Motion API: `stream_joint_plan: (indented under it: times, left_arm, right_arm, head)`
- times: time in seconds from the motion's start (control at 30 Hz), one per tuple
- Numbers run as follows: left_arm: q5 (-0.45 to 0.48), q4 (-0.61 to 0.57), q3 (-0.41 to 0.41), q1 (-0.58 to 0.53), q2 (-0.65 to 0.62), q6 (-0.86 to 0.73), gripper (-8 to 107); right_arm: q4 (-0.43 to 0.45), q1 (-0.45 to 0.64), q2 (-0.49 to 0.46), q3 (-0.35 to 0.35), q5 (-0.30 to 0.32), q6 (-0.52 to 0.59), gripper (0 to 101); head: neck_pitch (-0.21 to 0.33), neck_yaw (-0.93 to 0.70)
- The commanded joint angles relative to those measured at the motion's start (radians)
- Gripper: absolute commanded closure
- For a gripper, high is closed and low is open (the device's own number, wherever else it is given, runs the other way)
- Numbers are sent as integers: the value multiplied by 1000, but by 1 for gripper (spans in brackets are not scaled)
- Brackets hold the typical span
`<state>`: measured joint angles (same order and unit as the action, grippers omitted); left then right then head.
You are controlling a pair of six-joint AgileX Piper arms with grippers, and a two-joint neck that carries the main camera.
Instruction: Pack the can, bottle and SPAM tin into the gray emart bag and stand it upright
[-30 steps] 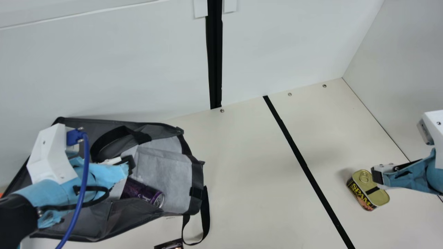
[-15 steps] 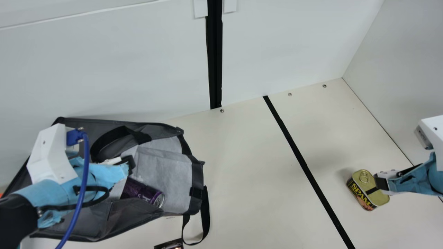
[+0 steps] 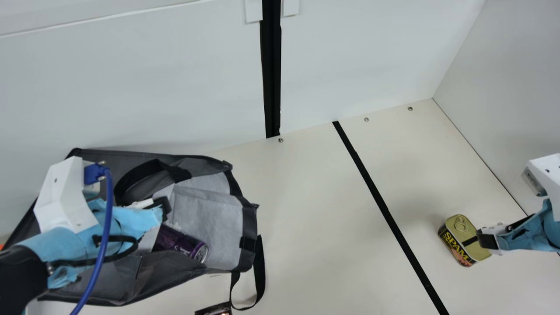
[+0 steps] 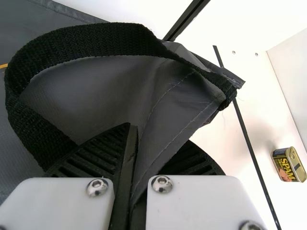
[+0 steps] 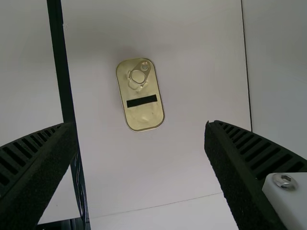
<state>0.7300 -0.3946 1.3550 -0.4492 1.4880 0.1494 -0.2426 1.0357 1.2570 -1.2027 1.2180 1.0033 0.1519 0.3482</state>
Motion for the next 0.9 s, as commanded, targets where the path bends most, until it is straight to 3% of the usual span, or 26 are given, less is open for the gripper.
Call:
stream_joint_plan:
  times: [0.0, 0.3, 0.87]
  left_arm:
    - [0, 0, 0, 0, 0, 0, 107]
    - [0, 0, 0, 0, 0, 0, 107]
    - [0, 0, 0, 0, 0, 0, 107]
  right_arm:
    - [-2, 5, 8, 4, 2, 13, 6]
    - [-8, 19, 49, 20, -1, 57, 6]
    - [0, -10, 126, 116, -112, 85, 6]
  head:
    - [23, 1]
    - [23, 1]
    - [23, 1]
